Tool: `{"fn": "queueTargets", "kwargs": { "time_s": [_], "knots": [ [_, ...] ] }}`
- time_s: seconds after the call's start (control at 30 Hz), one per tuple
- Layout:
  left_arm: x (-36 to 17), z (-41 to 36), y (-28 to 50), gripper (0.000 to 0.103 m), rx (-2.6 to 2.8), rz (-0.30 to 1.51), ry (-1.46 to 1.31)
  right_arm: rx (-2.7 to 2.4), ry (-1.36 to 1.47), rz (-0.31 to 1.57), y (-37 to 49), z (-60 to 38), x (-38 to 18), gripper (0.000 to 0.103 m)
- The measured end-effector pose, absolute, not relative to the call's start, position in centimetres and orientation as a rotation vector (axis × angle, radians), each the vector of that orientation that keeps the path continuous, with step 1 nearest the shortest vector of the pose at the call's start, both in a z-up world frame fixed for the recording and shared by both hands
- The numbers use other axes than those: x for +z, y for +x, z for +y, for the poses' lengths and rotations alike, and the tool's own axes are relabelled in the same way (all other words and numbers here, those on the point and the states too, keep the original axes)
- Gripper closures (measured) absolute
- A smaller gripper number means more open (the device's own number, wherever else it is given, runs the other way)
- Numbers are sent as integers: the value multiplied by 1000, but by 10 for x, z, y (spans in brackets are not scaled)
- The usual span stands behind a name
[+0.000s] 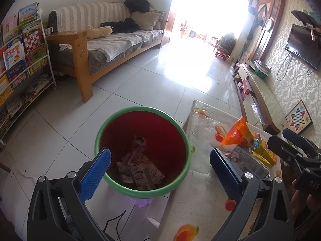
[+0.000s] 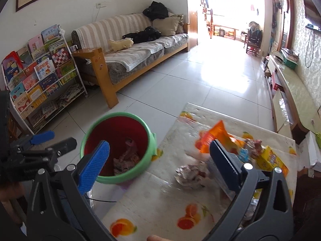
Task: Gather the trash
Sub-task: 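Move both grippers back over the table toward the crumpled paper and foil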
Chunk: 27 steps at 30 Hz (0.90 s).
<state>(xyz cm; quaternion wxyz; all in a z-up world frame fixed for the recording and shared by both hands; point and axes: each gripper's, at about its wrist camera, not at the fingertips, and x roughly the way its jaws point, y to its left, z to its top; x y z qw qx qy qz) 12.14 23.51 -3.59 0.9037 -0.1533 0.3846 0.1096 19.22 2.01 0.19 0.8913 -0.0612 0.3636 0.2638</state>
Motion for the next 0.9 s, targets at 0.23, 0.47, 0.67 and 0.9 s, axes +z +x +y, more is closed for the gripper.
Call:
{"fn": "queueTargets", "kwargs": {
  "time_s": [0.23, 0.47, 0.67, 0.9],
  "knots": [
    [-35, 155, 130, 8, 84, 828, -268, 349, -95, 792, 171, -104, -10, 5],
    [-42, 85, 141, 8, -15, 868, -198, 240, -26, 816, 165, -177, -20, 5],
    [-65, 59, 157, 8, -33, 947, -126, 221, 29, 845, 159, -210, -35, 5],
    [-71, 58, 176, 8, -23, 975, -106, 219, 53, 904, 157, -226, -65, 5]
  ]
}}
